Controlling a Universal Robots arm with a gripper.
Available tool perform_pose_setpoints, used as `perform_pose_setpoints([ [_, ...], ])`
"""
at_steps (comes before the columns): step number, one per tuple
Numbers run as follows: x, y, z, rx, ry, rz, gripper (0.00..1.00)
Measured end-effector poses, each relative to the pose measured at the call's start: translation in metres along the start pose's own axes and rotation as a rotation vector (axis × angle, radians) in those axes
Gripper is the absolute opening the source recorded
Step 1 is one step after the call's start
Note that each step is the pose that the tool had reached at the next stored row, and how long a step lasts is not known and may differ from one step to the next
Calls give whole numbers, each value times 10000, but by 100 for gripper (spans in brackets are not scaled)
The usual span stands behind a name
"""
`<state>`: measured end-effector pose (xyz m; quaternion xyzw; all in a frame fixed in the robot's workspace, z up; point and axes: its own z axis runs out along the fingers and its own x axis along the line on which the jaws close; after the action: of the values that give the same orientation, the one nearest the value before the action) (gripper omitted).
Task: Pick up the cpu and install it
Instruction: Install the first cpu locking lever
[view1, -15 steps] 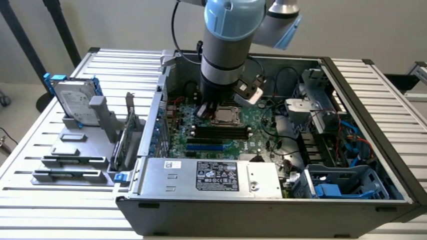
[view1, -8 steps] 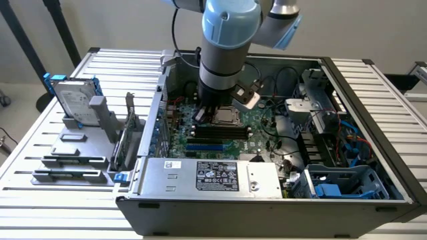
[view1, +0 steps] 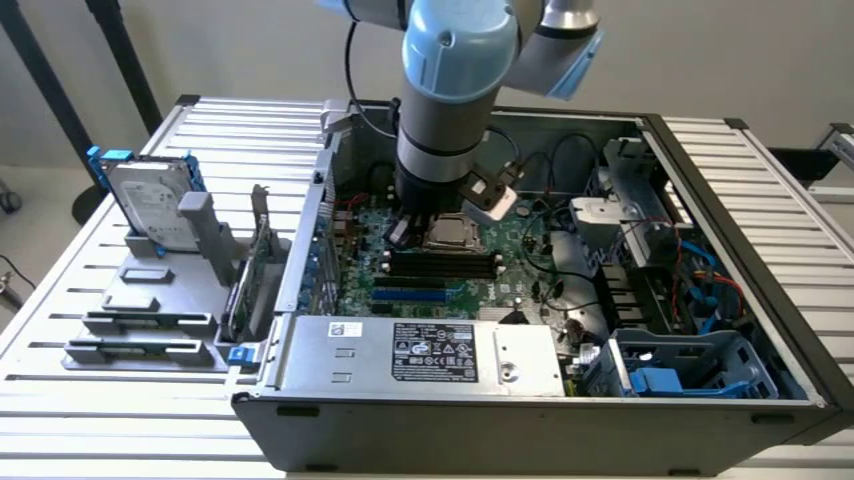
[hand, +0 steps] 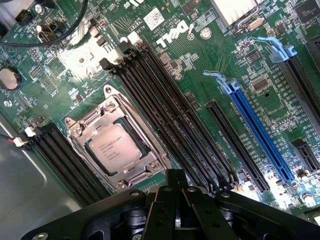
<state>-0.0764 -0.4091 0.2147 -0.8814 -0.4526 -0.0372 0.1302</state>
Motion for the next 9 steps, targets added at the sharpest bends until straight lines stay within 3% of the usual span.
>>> perform_pose_setpoints([
  [9, 5, -12, 50, 2, -7, -11, 11],
])
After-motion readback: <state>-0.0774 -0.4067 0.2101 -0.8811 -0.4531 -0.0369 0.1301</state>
